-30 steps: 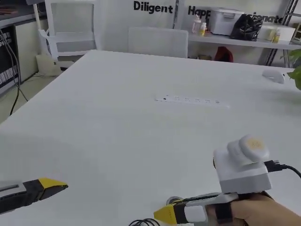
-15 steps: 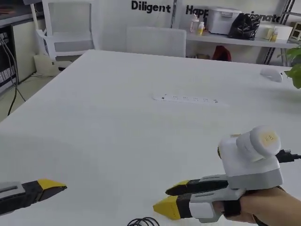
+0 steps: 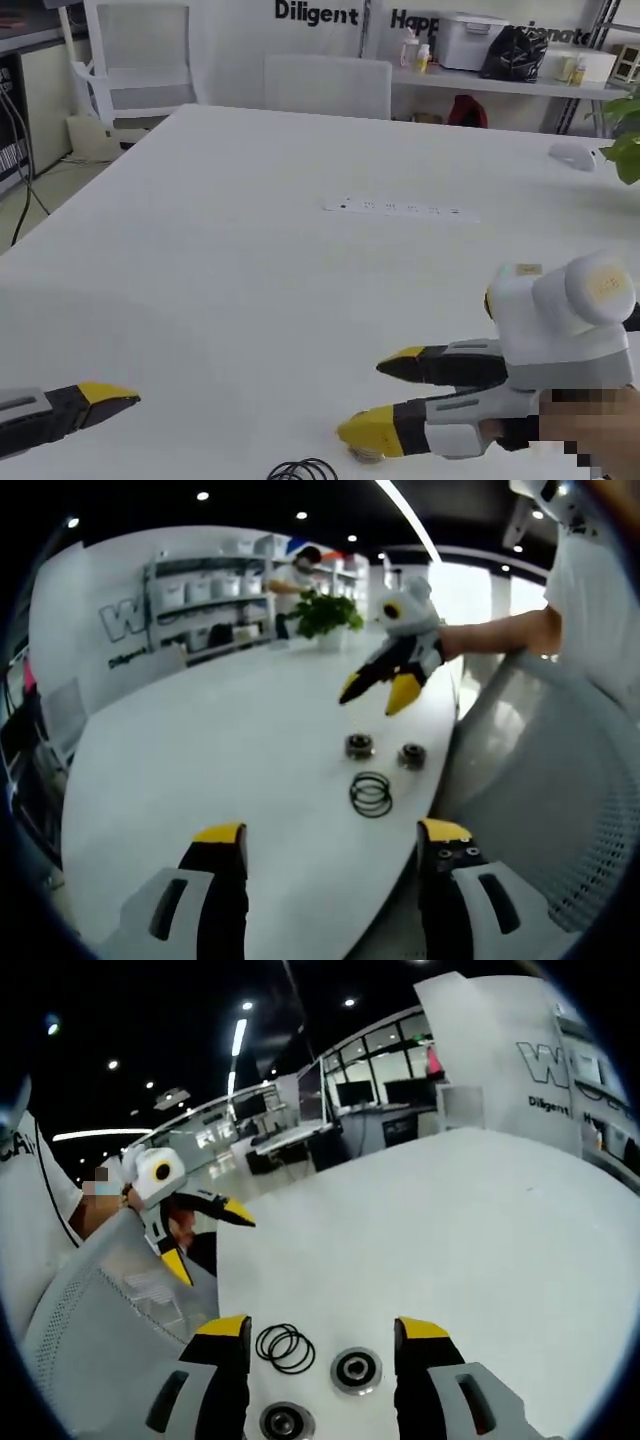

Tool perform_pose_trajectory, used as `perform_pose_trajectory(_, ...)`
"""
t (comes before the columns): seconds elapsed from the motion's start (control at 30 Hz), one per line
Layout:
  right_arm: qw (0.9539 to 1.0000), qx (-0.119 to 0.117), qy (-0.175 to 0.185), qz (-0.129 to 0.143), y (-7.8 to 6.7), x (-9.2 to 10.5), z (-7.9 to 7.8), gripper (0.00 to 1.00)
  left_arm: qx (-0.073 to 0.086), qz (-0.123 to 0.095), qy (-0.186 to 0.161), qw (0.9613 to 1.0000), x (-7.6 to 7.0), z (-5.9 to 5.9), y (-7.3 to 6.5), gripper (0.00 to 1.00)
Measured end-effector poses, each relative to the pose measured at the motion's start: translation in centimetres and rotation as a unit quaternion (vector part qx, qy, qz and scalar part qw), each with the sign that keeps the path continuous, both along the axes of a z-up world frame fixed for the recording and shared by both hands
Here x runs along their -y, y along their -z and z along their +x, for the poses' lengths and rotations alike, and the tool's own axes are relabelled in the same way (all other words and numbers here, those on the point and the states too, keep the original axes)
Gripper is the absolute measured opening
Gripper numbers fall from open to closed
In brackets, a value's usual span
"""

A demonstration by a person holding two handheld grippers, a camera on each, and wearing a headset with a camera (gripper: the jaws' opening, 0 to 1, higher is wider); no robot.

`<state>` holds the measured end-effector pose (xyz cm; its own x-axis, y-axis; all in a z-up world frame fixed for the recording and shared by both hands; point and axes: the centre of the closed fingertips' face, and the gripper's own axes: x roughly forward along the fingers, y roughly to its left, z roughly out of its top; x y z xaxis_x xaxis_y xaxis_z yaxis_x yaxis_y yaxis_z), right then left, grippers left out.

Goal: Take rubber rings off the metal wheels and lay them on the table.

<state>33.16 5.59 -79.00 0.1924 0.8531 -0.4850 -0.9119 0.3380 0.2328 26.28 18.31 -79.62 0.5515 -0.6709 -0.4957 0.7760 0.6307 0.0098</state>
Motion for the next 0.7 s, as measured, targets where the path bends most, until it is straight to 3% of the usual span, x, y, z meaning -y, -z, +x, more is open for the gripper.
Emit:
perform_pose_trajectory(0.1, 0.9999, 0.003, 0.011, 0.010, -1.0, 0.2, 0.6, 0.64, -0.001, -0.001, 0.001, 1.0000, 0.0, 0.0, -0.1, 0.70)
perform_pose_trajectory(0.3, 0.9989, 0.045, 0.013, 0.002, -3.0, 1.1, 1.5, 0.70, 0.003, -0.002, 0.003, 1.0000, -0.1, 0.3, -0.3, 0.71)
perform_pose_trajectory(0.7, 0.9977, 0.067, 0.003, -0.005, -4.6, 3.0, -0.4, 0.77, 0.006, -0.019, 0.001, 0.9998, -0.1, 0.6, -1.2, 0.81)
